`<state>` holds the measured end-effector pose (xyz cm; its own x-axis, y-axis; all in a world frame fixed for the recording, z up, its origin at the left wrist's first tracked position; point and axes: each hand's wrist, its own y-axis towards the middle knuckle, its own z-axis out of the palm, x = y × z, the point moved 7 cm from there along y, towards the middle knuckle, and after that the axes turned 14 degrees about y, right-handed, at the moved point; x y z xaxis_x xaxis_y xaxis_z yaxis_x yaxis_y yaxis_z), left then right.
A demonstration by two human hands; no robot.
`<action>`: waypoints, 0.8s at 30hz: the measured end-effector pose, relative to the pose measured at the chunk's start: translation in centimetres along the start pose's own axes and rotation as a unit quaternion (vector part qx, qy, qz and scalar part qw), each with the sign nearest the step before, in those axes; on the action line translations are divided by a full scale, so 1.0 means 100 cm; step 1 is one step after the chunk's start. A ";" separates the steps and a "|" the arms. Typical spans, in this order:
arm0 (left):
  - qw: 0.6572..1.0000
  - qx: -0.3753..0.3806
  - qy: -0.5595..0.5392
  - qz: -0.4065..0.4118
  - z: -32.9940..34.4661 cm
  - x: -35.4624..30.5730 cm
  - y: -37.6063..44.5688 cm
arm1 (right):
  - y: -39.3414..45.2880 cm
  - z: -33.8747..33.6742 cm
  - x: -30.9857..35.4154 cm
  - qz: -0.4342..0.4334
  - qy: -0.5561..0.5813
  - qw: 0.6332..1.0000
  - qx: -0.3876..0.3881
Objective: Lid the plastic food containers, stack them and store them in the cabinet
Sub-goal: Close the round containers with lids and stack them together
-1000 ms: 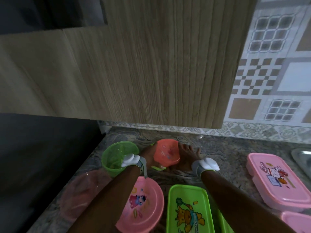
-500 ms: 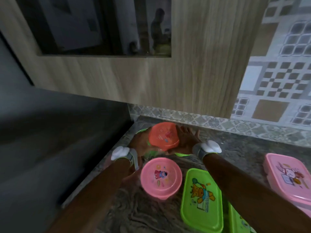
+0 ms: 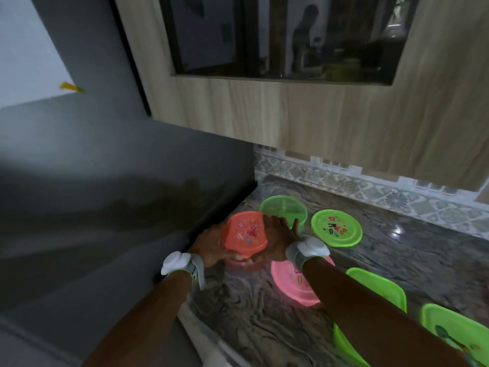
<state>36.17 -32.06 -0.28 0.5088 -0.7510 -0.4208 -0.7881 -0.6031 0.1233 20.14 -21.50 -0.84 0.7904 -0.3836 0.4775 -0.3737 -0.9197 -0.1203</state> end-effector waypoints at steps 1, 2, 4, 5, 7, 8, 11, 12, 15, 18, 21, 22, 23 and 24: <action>1.000 0.013 -0.001 -0.003 0.003 0.006 -0.001 | 0.000 0.006 0.003 0.000 -0.006 1.000 0.008; 1.000 0.025 0.000 -0.002 0.008 0.011 -0.002 | 0.001 0.011 0.005 -0.003 -0.012 1.000 0.016; 0.999 0.043 -0.009 0.005 0.015 0.017 -0.003 | 0.002 0.020 0.009 -0.011 -0.022 0.999 0.031; 0.999 0.047 -0.014 0.010 0.018 0.017 -0.005 | 0.001 0.023 0.008 -0.006 -0.026 0.999 0.037; 0.998 0.043 -0.027 0.028 0.022 0.020 -0.007 | 0.001 0.029 0.007 0.014 -0.042 0.998 0.046; 0.998 0.041 -0.030 0.033 0.023 0.021 -0.007 | 0.002 0.031 0.008 0.019 -0.050 0.997 0.048; 0.999 0.040 -0.008 0.031 0.023 0.027 -0.005 | 0.005 0.030 0.009 0.021 -0.055 0.997 0.049; 0.999 0.033 -0.008 0.035 0.022 0.030 -0.004 | 0.005 0.029 0.010 0.016 -0.053 0.997 0.045; 0.998 0.053 -0.015 0.019 0.026 0.038 0.002 | 0.008 0.027 0.014 0.000 -0.053 0.998 0.041; 0.995 0.090 -0.047 0.023 0.032 0.038 0.007 | 0.012 0.026 0.013 0.011 -0.051 0.997 0.052; 0.991 0.128 -0.040 0.018 0.036 0.031 0.013 | 0.016 0.024 0.009 0.032 -0.048 0.995 0.083; 0.990 0.136 -0.031 0.019 0.036 0.031 0.015 | 0.016 0.022 0.010 0.032 -0.049 0.994 0.091; 0.989 0.145 -0.007 0.018 0.037 0.030 0.017 | 0.016 0.019 0.011 0.034 -0.054 0.993 0.100; 0.988 0.149 0.008 0.026 0.041 0.032 0.023 | 0.017 0.017 0.010 0.041 -0.063 0.991 0.108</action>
<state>34.62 -34.77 -5.03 0.4684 -0.7850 -0.4055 -0.8792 -0.4594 -0.1263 21.13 -23.59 -2.06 0.8214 -0.4523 0.3476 -0.3373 -0.8765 -0.3434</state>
